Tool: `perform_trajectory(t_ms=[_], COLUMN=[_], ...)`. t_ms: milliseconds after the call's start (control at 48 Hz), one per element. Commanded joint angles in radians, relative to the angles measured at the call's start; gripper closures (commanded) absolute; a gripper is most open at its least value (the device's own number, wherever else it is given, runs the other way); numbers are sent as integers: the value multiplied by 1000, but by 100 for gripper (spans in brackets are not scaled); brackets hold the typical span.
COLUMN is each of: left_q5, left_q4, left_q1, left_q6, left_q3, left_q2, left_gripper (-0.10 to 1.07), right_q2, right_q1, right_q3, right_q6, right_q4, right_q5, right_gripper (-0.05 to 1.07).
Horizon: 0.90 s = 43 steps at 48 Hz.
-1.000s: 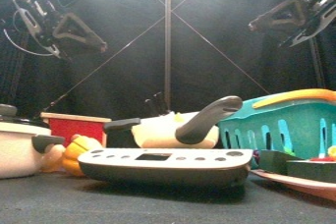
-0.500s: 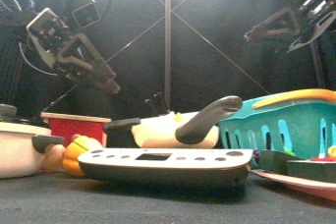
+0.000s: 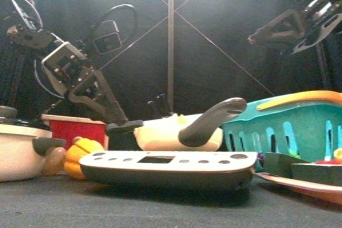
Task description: Grab cleaver
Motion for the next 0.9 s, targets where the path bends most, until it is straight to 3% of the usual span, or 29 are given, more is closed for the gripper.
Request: perform_trajectory(t_ms=[0, 521, 875], left_q5=[-3, -3, -3], left_q4=[-2, -12, -14], left_q1=[3, 3, 3], left_q6=[0, 0, 0], left_q3=[-23, -23, -29], left_q2=[0, 25, 17], left_gripper=[14, 24, 44], right_q2=[0, 17, 17], right_q1=[-2, -2, -2], right_q3=[-15, -14, -14], right_q6=[2, 3, 3], right_q4=[0, 0, 0], right_q5=[-9, -9, -9], right_gripper=[102, 102, 102])
